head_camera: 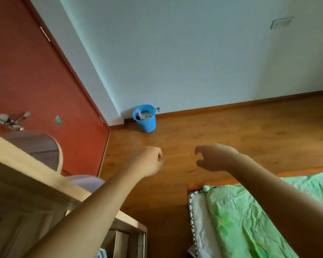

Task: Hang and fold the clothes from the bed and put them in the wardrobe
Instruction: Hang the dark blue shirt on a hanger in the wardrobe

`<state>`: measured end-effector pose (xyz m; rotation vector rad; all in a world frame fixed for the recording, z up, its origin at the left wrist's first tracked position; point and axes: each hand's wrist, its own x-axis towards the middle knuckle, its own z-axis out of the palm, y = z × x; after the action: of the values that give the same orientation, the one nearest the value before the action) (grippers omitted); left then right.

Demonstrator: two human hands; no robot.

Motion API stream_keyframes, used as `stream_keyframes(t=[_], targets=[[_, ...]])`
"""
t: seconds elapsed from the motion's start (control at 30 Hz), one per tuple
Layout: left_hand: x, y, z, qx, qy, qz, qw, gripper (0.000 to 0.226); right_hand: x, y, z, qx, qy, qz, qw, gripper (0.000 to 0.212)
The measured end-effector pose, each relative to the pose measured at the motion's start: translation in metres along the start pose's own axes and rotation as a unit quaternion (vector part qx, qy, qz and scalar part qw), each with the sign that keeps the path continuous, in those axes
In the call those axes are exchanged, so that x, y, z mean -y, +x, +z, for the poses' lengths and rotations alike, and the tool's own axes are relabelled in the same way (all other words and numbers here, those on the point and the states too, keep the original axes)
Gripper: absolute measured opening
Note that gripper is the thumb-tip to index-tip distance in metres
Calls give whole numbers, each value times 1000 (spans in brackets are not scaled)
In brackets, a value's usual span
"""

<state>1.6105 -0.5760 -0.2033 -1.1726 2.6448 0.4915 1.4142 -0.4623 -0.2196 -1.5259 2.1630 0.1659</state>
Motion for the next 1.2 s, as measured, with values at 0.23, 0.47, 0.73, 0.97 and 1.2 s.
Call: stream_keyframes(t=[0.23,0.47,0.73,0.97,1.2], targets=[[-38,111,-7,41,76,51,995,25,-63,41,-17,-11,50,71,996,39],[-92,199,5,83,104,129,983,30,-135,34,-19,-15,101,189,977,45],[-140,318,8,106,143,250,952,30,-189,59,-32,-41,140,328,933,44],[-146,459,-21,131,176,359,907,32,-203,163,-64,-50,211,424,880,45],[-133,575,-70,138,201,415,876,36,-210,268,-115,-59,229,468,852,46]])
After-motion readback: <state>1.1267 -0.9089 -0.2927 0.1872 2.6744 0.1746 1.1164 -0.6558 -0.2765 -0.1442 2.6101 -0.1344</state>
